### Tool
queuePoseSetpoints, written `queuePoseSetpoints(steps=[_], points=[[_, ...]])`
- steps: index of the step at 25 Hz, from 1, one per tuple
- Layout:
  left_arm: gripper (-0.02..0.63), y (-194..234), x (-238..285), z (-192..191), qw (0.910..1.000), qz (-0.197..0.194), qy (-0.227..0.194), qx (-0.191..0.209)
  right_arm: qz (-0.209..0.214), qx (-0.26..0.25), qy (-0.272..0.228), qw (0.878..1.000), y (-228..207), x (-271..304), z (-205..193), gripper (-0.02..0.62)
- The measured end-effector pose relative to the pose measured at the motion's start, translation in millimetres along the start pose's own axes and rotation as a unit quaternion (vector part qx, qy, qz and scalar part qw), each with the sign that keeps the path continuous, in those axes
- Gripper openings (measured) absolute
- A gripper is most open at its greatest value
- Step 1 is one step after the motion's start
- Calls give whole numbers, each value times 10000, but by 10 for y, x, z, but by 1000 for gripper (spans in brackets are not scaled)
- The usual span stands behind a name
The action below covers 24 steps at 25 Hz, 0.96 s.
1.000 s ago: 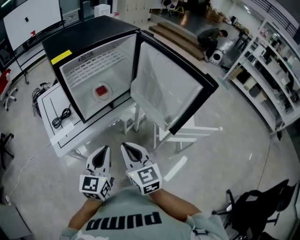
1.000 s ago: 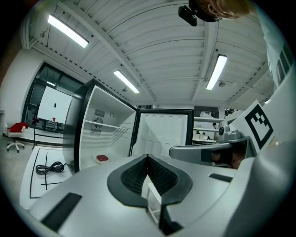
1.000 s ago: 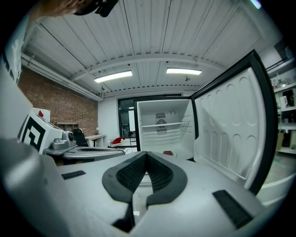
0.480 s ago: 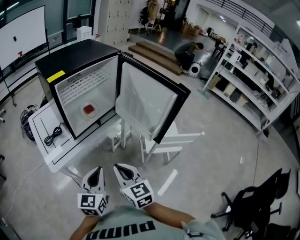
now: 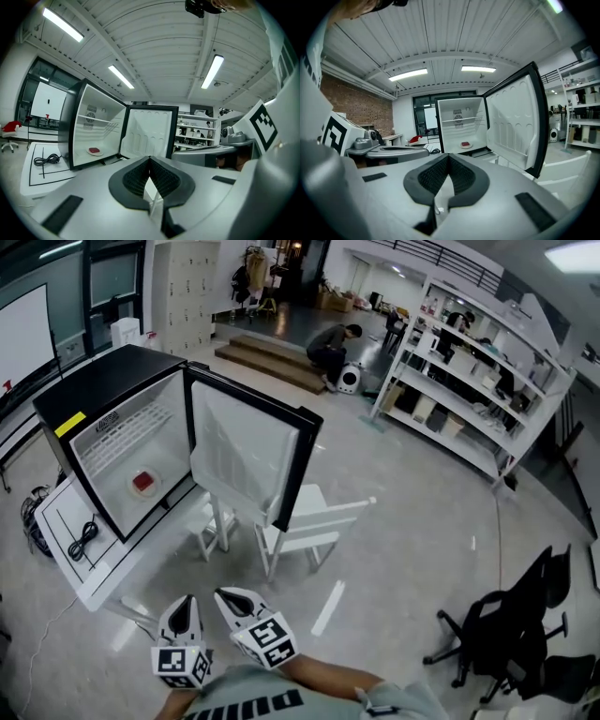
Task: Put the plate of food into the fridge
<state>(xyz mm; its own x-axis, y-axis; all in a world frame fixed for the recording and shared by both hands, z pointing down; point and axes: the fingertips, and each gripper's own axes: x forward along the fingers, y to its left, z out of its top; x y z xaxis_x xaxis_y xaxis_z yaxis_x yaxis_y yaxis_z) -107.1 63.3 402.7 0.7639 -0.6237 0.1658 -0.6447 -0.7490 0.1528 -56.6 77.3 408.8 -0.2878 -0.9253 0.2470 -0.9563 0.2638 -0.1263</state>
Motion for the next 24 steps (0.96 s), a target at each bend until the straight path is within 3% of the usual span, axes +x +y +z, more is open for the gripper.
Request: queuePoseSetpoints(steps=[17,24], points=[[5,-76,-98,-30,9999,60,-60,93,-25,-102,-80,9999,122,-179,-30,5],[5,-159,423,304,9963,-391,-681,351,-492,-564,-540,9957,-361,-110,345,5]])
